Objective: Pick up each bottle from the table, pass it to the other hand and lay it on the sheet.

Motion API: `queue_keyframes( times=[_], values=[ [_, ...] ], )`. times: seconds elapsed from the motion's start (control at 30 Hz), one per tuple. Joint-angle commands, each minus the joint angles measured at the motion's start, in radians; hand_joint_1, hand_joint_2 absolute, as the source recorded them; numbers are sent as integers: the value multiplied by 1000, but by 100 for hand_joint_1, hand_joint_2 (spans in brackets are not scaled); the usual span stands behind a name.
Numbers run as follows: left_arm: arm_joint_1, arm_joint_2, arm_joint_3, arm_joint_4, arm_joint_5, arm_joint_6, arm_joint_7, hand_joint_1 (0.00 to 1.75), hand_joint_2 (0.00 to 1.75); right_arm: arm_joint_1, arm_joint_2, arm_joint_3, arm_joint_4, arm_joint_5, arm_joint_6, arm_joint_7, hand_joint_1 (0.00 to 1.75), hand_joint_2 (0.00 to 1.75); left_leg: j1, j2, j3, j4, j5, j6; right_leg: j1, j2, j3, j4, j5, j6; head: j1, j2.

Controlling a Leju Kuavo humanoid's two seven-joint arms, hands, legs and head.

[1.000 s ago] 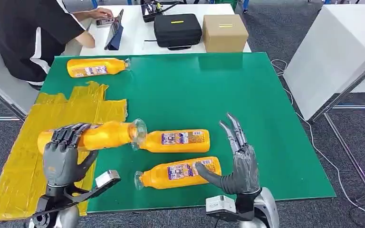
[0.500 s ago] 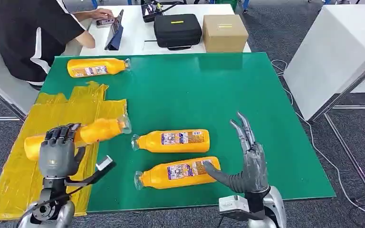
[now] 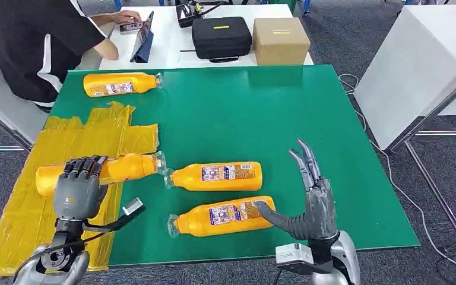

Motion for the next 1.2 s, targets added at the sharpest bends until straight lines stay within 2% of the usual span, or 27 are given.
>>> queue_keyframes(
  times=[0.03,0.2,0.33,0.37,0.4,0.5,0.7,0.9,1.0,1.07,1.2],
  values=[
    [-63,58,-84,99,-5,3,5,175,175,-28,-11,-5,50,-3,-5,-4,0,175,0,1,4,-1,-1,-3,0,0,4,-2,-1,0,0,0],
    [-63,58,-84,99,-5,3,5,175,175,-28,-11,-5,50,-3,-5,-4,0,175,1,1,2,-1,-1,-2,1,0,3,-1,0,0,0,0],
    [-92,53,-145,194,-5,3,65,175,175,5,-16,-12,23,-1,-4,-1,0,175,0,0,1,-1,0,-2,0,0,2,-1,0,0,0,0],
    [-79,37,-104,195,-5,3,33,175,175,9,-16,-12,21,-1,-7,-4,0,175,0,0,3,-1,0,-2,0,0,3,-1,0,0,0,0],
    [-93,7,-4,266,-5,3,-68,175,175,13,-15,-7,28,9,0,-2,0,175,0,0,3,-1,-1,-3,0,0,3,-1,0,-1,0,0],
    [-181,-102,230,440,9,3,-137,175,175,14,50,-18,76,54,43,25,0,175,0,-1,3,-1,0,-3,0,-1,3,-2,0,-1,0,0],
    [-224,-114,276,524,5,3,-132,175,175,15,61,-28,94,57,56,35,0,175,1,-1,4,-1,0,-3,0,-2,4,-2,0,0,0,0],
    [-235,-115,345,572,-5,3,-57,175,175,15,83,-37,100,74,84,41,0,175,0,0,3,-1,0,-2,0,0,3,-2,0,0,0,0],
    [-240,-103,332,591,-5,3,-24,175,175,13,91,-43,105,77,88,44,0,175,1,0,6,-1,-1,-5,1,0,7,-2,-1,-1,0,0],
    [-245,-100,325,602,-5,3,-1,175,175,14,96,-48,105,78,91,44,0,175,1,0,2,-1,0,-2,0,0,2,-1,0,0,0,0],
    [-260,-98,324,628,-5,3,8,175,175,16,101,-51,103,79,91,46,0,175,1,1,3,-1,-1,-3,1,1,3,-1,0,-1,0,0]
  ],
)
